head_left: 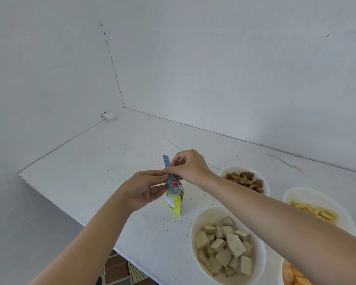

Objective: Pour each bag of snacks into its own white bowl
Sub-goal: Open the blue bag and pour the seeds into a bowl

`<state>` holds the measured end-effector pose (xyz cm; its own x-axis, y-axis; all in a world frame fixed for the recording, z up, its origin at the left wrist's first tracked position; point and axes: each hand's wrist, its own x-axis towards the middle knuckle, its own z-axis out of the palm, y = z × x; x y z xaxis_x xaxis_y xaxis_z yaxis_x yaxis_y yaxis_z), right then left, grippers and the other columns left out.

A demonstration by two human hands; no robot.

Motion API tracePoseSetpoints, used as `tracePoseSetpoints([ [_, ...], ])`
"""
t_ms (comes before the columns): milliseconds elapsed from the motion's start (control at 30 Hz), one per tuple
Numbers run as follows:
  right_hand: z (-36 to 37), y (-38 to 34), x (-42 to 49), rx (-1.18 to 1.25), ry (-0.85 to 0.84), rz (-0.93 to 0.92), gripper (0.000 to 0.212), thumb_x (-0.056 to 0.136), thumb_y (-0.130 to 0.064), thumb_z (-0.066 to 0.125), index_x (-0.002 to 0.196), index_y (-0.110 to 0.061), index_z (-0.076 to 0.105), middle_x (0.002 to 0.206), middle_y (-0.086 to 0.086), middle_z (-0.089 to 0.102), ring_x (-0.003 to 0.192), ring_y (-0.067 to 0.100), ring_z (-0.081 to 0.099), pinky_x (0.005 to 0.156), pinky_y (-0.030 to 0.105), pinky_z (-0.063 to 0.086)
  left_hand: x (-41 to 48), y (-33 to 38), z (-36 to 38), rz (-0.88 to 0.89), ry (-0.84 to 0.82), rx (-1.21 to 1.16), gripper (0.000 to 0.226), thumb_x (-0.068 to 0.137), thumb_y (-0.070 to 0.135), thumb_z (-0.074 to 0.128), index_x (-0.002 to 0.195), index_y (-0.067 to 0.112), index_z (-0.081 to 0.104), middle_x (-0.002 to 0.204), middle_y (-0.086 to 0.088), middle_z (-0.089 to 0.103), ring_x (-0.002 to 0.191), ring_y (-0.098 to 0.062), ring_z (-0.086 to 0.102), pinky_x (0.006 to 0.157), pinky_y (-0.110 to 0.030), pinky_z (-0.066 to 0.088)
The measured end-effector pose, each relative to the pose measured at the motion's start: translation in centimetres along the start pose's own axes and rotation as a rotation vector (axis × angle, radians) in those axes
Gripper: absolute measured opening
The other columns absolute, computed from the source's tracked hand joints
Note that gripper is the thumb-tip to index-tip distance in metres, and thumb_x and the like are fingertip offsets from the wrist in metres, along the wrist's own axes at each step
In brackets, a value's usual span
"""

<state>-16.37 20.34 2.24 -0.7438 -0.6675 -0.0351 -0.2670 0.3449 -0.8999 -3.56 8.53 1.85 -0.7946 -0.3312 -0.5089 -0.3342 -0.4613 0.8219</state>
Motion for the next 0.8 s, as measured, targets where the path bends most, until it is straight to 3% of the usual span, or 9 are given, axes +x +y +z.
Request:
tracePoseSetpoints([
  [200,-0.4,-1.3,-0.2,-0.065,-0.091,-0.015,0.016,0.084,-0.025,0.077,0.079,-0.01,0.078,0.08,0.013,0.075,0.075,0.027,0.074,0.063,0.028,0.062,0.0,0.4,0.9,0.059,0.021,-0.035,0.017,0.09,0.0,0.069,0.105,0.008,0.073,0.103,-0.014,0.078,0.084,-0.021,0.078,0.074,-0.024,0.061],
  [333,-1.1,-1.3,-0.3,0.106,-0.14,0.107,0.017,0.086,-0.017,0.077,0.086,0.0,0.079,0.086,0.015,0.076,0.074,0.026,0.075,0.067,0.035,0.064,0.1,0.6,1.2,0.07,0.041,0.032,0.016,0.088,0.003,0.072,0.103,0.01,0.073,0.09,-0.005,0.079,0.075,-0.016,0.077,0.064,-0.021,0.06],
  [467,-1.3,-1.0,-0.9,0.315,-0.21,0.241,0.025,0.082,-0.015,0.082,0.094,0.006,0.075,0.082,0.014,0.075,0.071,0.025,0.074,0.066,0.033,0.062,0.1,0.4,0.6,0.03,0.009,0.056,0.017,0.087,0.005,0.074,0.102,0.013,0.072,0.09,-0.003,0.077,0.078,-0.016,0.074,0.077,-0.028,0.056],
  [667,-0.4,-1.0,-1.2,0.21,-0.088,0.172,0.019,0.078,-0.012,0.084,0.081,0.004,0.075,0.08,0.018,0.076,0.071,0.029,0.076,0.066,0.041,0.064,0.3,0.4,0.2,-0.002,-0.023,0.071,0.018,0.091,0.0,0.067,0.105,0.01,0.072,0.094,-0.006,0.076,0.085,-0.019,0.072,0.086,-0.033,0.052],
  [800,-0.5,-1.3,-1.4,0.157,-0.096,0.104,0.015,0.08,-0.011,0.082,0.08,0.003,0.077,0.079,0.019,0.075,0.07,0.031,0.076,0.065,0.041,0.064,0.3,0.0,0.0,-0.018,-0.041,0.009,0.016,0.088,0.002,0.068,0.102,0.007,0.074,0.102,-0.009,0.076,0.095,-0.021,0.069,0.09,-0.032,0.05],
])
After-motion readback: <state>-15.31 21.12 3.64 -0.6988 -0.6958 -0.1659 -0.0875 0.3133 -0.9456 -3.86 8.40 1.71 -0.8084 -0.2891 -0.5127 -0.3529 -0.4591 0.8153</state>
